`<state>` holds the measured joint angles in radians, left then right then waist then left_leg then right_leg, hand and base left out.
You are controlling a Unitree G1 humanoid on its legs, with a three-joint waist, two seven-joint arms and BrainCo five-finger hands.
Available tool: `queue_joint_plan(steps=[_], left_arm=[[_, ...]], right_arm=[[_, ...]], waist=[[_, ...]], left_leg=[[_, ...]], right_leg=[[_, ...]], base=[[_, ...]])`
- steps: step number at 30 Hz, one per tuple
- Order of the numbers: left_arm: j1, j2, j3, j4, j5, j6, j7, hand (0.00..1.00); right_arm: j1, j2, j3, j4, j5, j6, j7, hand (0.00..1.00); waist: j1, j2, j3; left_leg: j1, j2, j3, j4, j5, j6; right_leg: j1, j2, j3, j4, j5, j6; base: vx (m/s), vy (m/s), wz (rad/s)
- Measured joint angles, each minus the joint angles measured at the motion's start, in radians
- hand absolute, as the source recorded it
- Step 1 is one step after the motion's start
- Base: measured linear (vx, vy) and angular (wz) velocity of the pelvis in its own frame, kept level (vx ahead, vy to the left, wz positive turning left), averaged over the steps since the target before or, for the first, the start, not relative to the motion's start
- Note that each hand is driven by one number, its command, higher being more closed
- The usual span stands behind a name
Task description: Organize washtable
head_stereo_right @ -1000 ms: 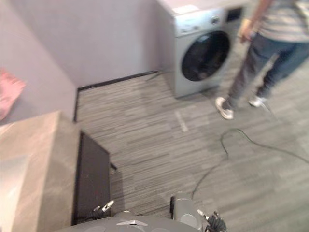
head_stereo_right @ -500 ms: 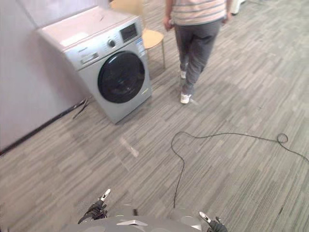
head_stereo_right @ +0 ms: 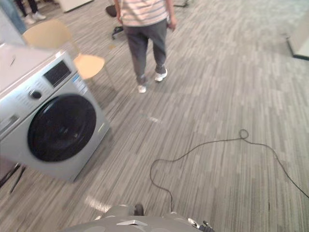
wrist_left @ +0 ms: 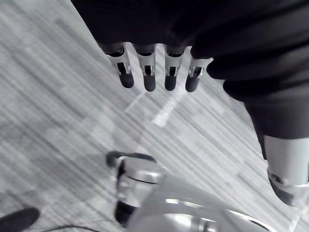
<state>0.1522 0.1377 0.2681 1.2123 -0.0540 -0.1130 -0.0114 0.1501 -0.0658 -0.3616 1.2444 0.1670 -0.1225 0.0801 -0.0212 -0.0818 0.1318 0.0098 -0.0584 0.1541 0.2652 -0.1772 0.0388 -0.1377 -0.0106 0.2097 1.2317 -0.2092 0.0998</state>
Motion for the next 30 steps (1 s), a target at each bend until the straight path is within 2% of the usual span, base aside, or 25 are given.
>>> queue_joint_plan(steps=[1, 2, 4, 5, 6, 7, 8, 9, 11, 12, 13, 14, 16, 18, 20, 21, 22, 23, 24, 25, 26, 27, 28, 29, 30], left_arm=[[-0.030, -0.008, -0.045, -0.007, -0.006, -0.003, 0.001, 0.00], [-0.037, -0.008, -0.054, -0.009, -0.007, -0.003, 0.001, 0.00], [-0.100, -0.013, -0.068, -0.048, -0.016, -0.015, 0.018, 0.00], [-0.115, -0.019, -0.069, -0.049, -0.017, -0.018, 0.022, 0.00], [-0.140, -0.032, -0.086, -0.053, -0.018, -0.021, 0.024, 0.00], [-0.150, -0.045, -0.095, -0.052, -0.018, -0.020, 0.024, 0.00], [-0.152, -0.068, -0.105, -0.048, -0.017, -0.022, 0.020, 0.00], [-0.164, -0.091, -0.098, -0.041, -0.017, -0.022, 0.017, 0.00], [-0.153, -0.124, -0.066, -0.041, -0.013, -0.017, 0.009, 0.00], [-0.154, -0.132, -0.037, -0.046, -0.015, -0.018, 0.006, 0.00], [-0.145, -0.146, 0.004, -0.059, -0.024, -0.020, 0.002, 0.00], [-0.142, -0.137, 0.002, -0.077, -0.051, -0.022, 0.000, 0.00], [-0.116, -0.106, -0.028, -0.078, -0.063, -0.022, -0.001, 0.00], [-0.110, -0.074, -0.033, -0.097, -0.080, -0.046, 0.000, 0.00], [-0.096, -0.046, -0.043, -0.101, -0.084, -0.048, 0.000, 0.00], [-0.079, -0.041, -0.048, -0.088, -0.088, -0.046, 0.002, 0.00], [-0.047, -0.051, -0.063, -0.074, -0.087, -0.045, 0.003, 0.00], [-0.005, -0.057, -0.059, -0.058, -0.085, -0.035, 0.005, 0.00], [0.015, -0.060, -0.060, -0.040, -0.080, -0.031, 0.006, 0.00], [0.033, -0.061, -0.055, -0.017, -0.076, -0.023, 0.007, 0.00], [0.061, -0.054, -0.028, 0.004, -0.080, -0.016, 0.005, 0.00], [0.080, -0.023, -0.022, 0.008, -0.073, -0.008, 0.005, 0.00], [0.076, 0.011, -0.033, 0.007, -0.073, -0.003, 0.003, 0.00], [0.064, 0.019, -0.044, 0.007, -0.072, -0.003, 0.003, 0.00], [0.034, 0.030, -0.073, 0.006, -0.058, 0.000, 0.002, 0.00]], right_arm=[[0.002, -0.014, -0.001, -0.004, 0.001, -0.001, -0.005, 0.00], [0.003, -0.017, 0.000, -0.004, 0.001, -0.001, -0.005, 0.00], [0.011, -0.014, -0.009, -0.003, 0.001, 0.003, -0.006, 0.00], [0.014, -0.011, -0.018, 0.006, 0.002, 0.003, -0.007, 0.00], [0.021, -0.011, -0.026, 0.022, 0.008, 0.018, -0.015, 0.00], [0.026, -0.013, -0.031, 0.021, 0.008, 0.020, -0.017, 0.00], [0.032, -0.017, -0.038, 0.020, 0.009, 0.021, -0.022, 0.00], [0.038, -0.017, -0.057, 0.024, 0.009, 0.022, -0.030, 0.00], [0.027, -0.014, -0.130, 0.008, 0.009, 0.022, -0.036, 0.00], [0.027, -0.013, -0.147, 0.001, 0.009, 0.022, -0.037, 0.00], [0.026, -0.013, -0.140, -0.027, 0.009, 0.022, -0.039, 0.00], [0.005, -0.034, -0.130, -0.024, 0.008, 0.019, -0.038, 0.00], [-0.015, -0.049, -0.093, -0.027, 0.006, 0.020, -0.038, 0.00], [-0.044, -0.049, -0.061, -0.029, 0.000, 0.017, -0.038, 0.00], [-0.077, -0.053, -0.036, -0.029, 0.000, 0.016, -0.038, 0.00], [-0.078, -0.053, -0.020, -0.030, 0.000, 0.015, -0.038, 0.00], [-0.072, -0.055, -0.015, -0.032, -0.001, 0.016, -0.038, 0.00], [-0.046, -0.071, -0.005, -0.030, -0.003, 0.017, -0.037, 0.00], [-0.029, -0.072, -0.002, -0.030, -0.008, 0.017, -0.035, 0.00], [-0.011, -0.068, -0.003, -0.032, -0.017, 0.017, -0.035, 0.00], [0.013, -0.059, -0.008, -0.029, -0.035, 0.018, -0.034, 0.00], [0.058, -0.044, -0.025, -0.015, -0.040, 0.023, -0.035, 0.00], [0.083, -0.028, -0.037, 0.010, -0.040, 0.024, -0.035, 0.00], [0.089, -0.027, -0.036, 0.026, -0.040, 0.025, -0.033, 0.00], [0.075, -0.026, -0.035, 0.021, -0.040, 0.024, -0.026, 0.00]], waist=[[-0.001, 0.036, 0.010], [-0.003, 0.043, 0.009], [-0.033, 0.042, 0.016], [-0.034, 0.047, 0.015], [-0.055, 0.058, 0.012], [-0.067, 0.069, 0.008], [-0.082, 0.094, -0.007], [-0.081, 0.098, -0.002], [-0.089, 0.113, 0.005], [-0.089, 0.124, 0.006], [-0.070, 0.136, 0.017], [-0.046, 0.146, 0.040], [-0.022, 0.130, 0.047], [0.002, 0.111, 0.048], [0.023, 0.100, 0.048], [0.023, 0.094, 0.045], [0.032, 0.111, 0.035], [0.036, 0.128, 0.024], [0.042, 0.128, 0.014], [0.051, 0.114, 0.004], [0.061, 0.079, -0.025], [0.054, 0.010, -0.059], [0.037, -0.033, -0.076], [0.022, -0.044, -0.077], [0.010, -0.038, -0.058]], left_leg=[[0.093, 0.037, 0.026, -0.075, -0.032, 0.000], [0.109, 0.044, 0.030, -0.088, -0.035, -0.004], [0.195, 0.052, 0.035, -0.148, -0.088, -0.025], [0.213, 0.054, 0.038, -0.161, -0.101, -0.030], [0.253, 0.059, 0.030, -0.193, -0.134, -0.037], [0.261, 0.066, 0.016, -0.202, -0.150, -0.018], [0.266, 0.082, -0.002, -0.202, -0.165, -0.008], [0.278, 0.096, -0.011, -0.133, -0.135, -0.059], [0.182, 0.129, -0.060, 0.179, -0.089, -0.102], [0.110, 0.140, -0.100, 0.380, -0.006, -0.123], [-0.004, 0.156, -0.145, 0.673, 0.130, -0.163], [-0.080, 0.149, -0.161, 0.886, 0.124, -0.150], [-0.184, 0.131, -0.136, 0.985, 0.089, -0.116], [-0.302, 0.132, -0.077, 0.882, 0.028, -0.078], [-0.398, 0.127, -0.019, 0.533, 0.000, -0.078], [-0.393, 0.109, -0.007, 0.281, 0.022, -0.102], [-0.382, 0.103, -0.013, -0.004, 0.079, -0.125], [-0.398, 0.102, -0.031, -0.083, 0.110, -0.118], [-0.397, 0.102, -0.020, -0.053, 0.121, -0.093], [-0.400, 0.095, -0.025, 0.003, 0.179, -0.047], [-0.410, 0.069, -0.013, 0.091, 0.183, -0.026], [-0.386, 0.014, -0.003, 0.150, 0.170, -0.013], [-0.323, -0.055, -0.004, 0.138, 0.114, 0.010], [-0.288, -0.073, -0.016, 0.118, 0.099, 0.024], [-0.206, -0.083, -0.037, 0.082, 0.065, 0.029]], right_leg=[[-0.117, -0.006, -0.071, -0.055, -0.046, -0.054], [-0.140, -0.007, -0.086, -0.082, -0.052, -0.060], [-0.272, -0.031, -0.162, -0.369, -0.055, -0.052], [-0.283, -0.030, -0.173, -0.491, -0.034, -0.042], [-0.283, -0.034, -0.212, -0.766, 0.137, -0.079], [-0.288, -0.033, -0.249, -0.768, 0.182, -0.093], [-0.315, -0.020, -0.264, -0.704, 0.162, -0.125], [-0.308, -0.010, -0.260, -0.642, 0.098, -0.191], [-0.239, -0.003, -0.278, -0.616, 0.032, -0.192], [-0.183, 0.010, -0.283, -0.641, -0.001, -0.203], [-0.102, 0.045, -0.277, -0.681, -0.042, -0.235], [-0.009, 0.075, -0.250, -0.714, -0.068, -0.256], [0.137, 0.083, -0.205, -0.800, -0.085, -0.266], [0.253, 0.072, -0.162, -0.891, -0.091, -0.268], [0.344, 0.046, -0.123, -0.969, -0.116, -0.236], [0.388, 0.027, -0.110, -0.997, -0.131, -0.216], [0.432, 0.024, -0.081, -1.017, -0.146, -0.189], [0.466, 0.031, -0.050, -0.963, -0.175, -0.151], [0.465, 0.031, -0.041, -0.903, -0.189, -0.142], [0.450, 0.025, -0.029, -0.809, -0.195, -0.144], [0.396, 0.003, -0.031, -0.637, -0.180, -0.120], [0.334, -0.044, -0.039, -0.422, -0.070, -0.054], [0.263, -0.082, -0.051, -0.253, 0.198, -0.028], [0.219, -0.092, -0.067, -0.169, 0.233, -0.031], [0.111, -0.094, -0.100, -0.033, 0.136, -0.088]], base=[[-0.06, -0.005, -0.79], [0.12, -0.018, -0.61], [0.41, -0.124, -0.23], [0.57, -0.228, -0.16], [0.52, -0.214, -0.01], [0.65, -0.251, 0.14], [0.69, -0.251, 0.20], [0.68, -0.387, -0.05], [0.41, -0.402, -0.07], [0.22, -0.312, -0.02], [0.40, -0.315, -0.37], [0.44, -0.254, -0.59], [0.26, -0.115, -0.65], [-0.12, 0.009, -0.66], [-0.28, 0.062, -0.66], [-0.22, 0.084, -0.53], [0.16, 0.110, -0.78], [0.36, 0.164, -0.83], [0.55, 0.182, -0.80], [0.43, 0.198, -0.66], [0.57, 0.186, -0.44], [0.62, 0.091, 0.01], [0.66, -0.011, 0.37], [0.78, -0.121, 0.41], [0.90, -0.097, 0.16]])
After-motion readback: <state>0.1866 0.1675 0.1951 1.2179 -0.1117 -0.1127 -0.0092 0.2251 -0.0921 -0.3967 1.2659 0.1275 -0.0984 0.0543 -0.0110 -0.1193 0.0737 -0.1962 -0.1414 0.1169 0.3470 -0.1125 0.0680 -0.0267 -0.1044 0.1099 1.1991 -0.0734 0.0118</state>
